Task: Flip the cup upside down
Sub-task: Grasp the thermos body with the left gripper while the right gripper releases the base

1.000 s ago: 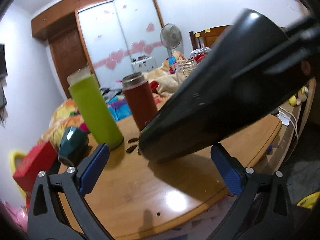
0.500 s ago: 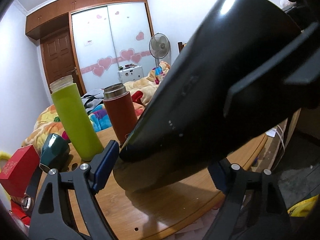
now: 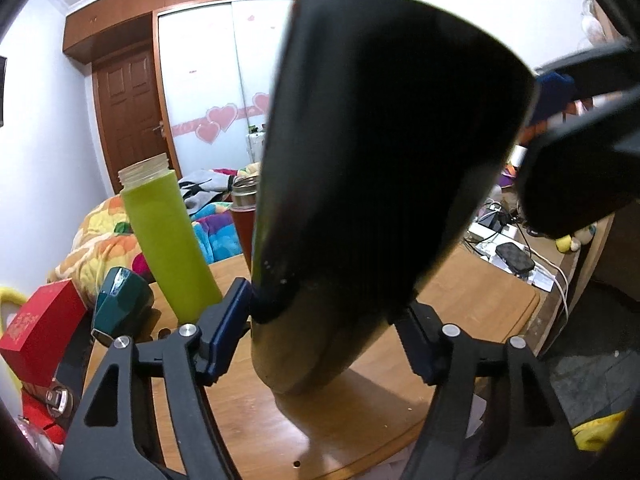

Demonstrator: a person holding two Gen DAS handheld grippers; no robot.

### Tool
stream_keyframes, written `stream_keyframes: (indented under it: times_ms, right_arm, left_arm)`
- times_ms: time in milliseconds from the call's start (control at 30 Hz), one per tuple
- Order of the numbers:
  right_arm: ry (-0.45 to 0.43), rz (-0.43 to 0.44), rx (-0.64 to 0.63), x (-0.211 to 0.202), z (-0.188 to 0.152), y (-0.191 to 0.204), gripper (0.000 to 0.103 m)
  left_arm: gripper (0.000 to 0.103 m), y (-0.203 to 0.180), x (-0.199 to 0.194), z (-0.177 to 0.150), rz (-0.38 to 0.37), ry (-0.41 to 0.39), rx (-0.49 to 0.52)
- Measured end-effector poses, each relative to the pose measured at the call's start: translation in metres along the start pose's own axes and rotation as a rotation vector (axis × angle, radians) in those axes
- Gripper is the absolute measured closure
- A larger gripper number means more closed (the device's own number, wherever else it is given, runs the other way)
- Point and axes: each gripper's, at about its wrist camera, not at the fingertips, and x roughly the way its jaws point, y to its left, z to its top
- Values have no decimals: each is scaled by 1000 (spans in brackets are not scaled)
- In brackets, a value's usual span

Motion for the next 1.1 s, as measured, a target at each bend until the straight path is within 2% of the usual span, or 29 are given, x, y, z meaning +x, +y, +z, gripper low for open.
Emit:
stream_keyframes:
  times_ms: [267, 667, 800, 867, 933, 1100]
  right_arm:
    - [-45, -42, 73, -2, 2, -9, 41]
    - [-117, -192, 227, 0, -1, -32, 41]
    - [-138, -265, 253, -1, -2, -34, 40]
    - [-152, -275, 266, -2, -2, -36, 39]
    - [-172, -281, 286, -5, -2, -37, 30]
    - [-198, -287, 296, -7, 0, -37, 30]
  left_arm:
    - [37, 12, 2, 6, 2, 29, -15]
    - [38, 28, 15, 17, -38, 110, -71]
    - [37, 31, 21, 21, -46, 134, -87]
    - [37, 33, 24, 21, -49, 140, -99]
    - [38, 36, 25, 21, -52, 139, -114]
    - [38, 45, 22, 18, -67, 139, -157]
